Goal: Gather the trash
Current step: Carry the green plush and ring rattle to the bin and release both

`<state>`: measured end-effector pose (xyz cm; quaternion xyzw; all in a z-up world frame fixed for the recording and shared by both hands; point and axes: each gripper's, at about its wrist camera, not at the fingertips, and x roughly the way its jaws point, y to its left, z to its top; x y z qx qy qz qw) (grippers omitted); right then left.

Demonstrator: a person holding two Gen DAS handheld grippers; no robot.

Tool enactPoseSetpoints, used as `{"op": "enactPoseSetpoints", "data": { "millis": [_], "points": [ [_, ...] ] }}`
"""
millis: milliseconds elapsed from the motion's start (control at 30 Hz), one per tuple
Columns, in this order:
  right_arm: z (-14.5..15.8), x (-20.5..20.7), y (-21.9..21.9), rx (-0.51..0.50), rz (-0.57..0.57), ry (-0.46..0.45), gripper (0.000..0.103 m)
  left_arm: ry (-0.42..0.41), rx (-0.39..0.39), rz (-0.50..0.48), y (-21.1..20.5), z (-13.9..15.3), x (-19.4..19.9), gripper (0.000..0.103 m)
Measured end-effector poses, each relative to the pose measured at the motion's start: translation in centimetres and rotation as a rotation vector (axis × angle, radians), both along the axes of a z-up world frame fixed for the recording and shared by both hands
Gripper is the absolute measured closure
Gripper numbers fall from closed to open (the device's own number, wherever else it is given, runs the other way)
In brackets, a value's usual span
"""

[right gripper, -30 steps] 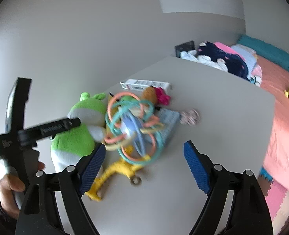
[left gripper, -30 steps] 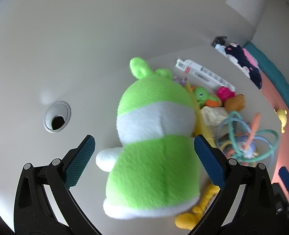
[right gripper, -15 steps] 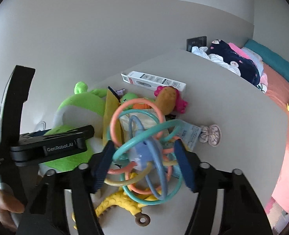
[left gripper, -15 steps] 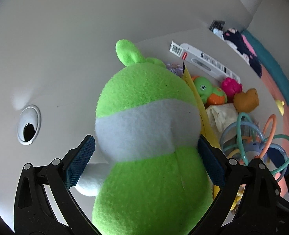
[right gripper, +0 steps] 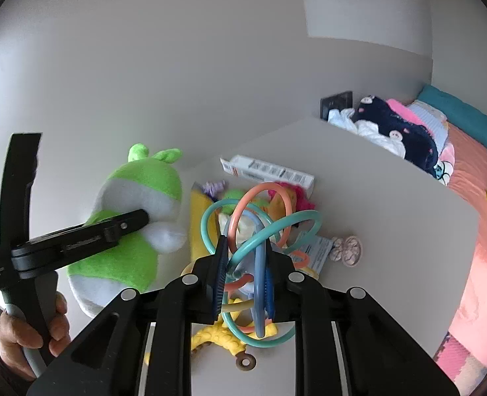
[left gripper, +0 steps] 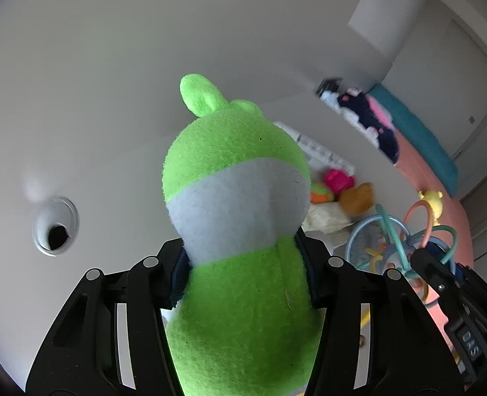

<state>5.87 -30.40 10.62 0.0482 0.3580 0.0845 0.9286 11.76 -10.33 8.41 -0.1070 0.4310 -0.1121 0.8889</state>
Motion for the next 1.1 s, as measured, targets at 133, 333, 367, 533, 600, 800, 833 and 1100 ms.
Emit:
{"op": "enactPoseSetpoints", "data": {
  "millis": [133, 333, 367, 533, 600, 800, 833, 1100],
  "points": [
    [2.0, -2.2, -1.5, 0.032, -0.02, -0.053, 0.082, -0.058, 0.012, -0.021, -0.7, 3.2, -1.9, 0.05],
    [4.3, -6.9, -6.0, 0.057, -0.088, -0.117, 0.082, -0.116, 0.028, -0.102, -4.8, 6.2, -5.3, 0.05],
    [4.6, -8.0, -7.1, 0.058, -0.105, -0.127, 0.082, -0.123, 0.031, -0.12, -5.9, 6.5, -5.9, 0.05],
    [4.9, -13.3, -12.9, 0.065, -0.2, -0.151, 0.082, -0.138, 0.03, -0.235, -13.1, 6.8, -8.6, 0.049],
    [4.9, -15.4, -15.4, 0.068, -0.24, -0.157, 0.082, -0.139, 0.033, -0.291, -16.4, 6.6, -9.9, 0.049],
    [4.1, -21.6, -22.7, 0.083, -0.378, -0.161, 0.082, -0.129, 0.053, -0.447, -25.8, 4.9, -14.2, 0.048],
    [3.8, -22.9, -24.1, 0.083, -0.408, -0.157, 0.082, -0.122, 0.061, -0.485, -27.8, 4.3, -15.2, 0.047],
    [-0.9, -30.7, -33.2, 0.113, -0.637, -0.087, 0.082, -0.067, 0.112, -0.706, -39.1, -0.4, -21.9, 0.047]
  ]
}}
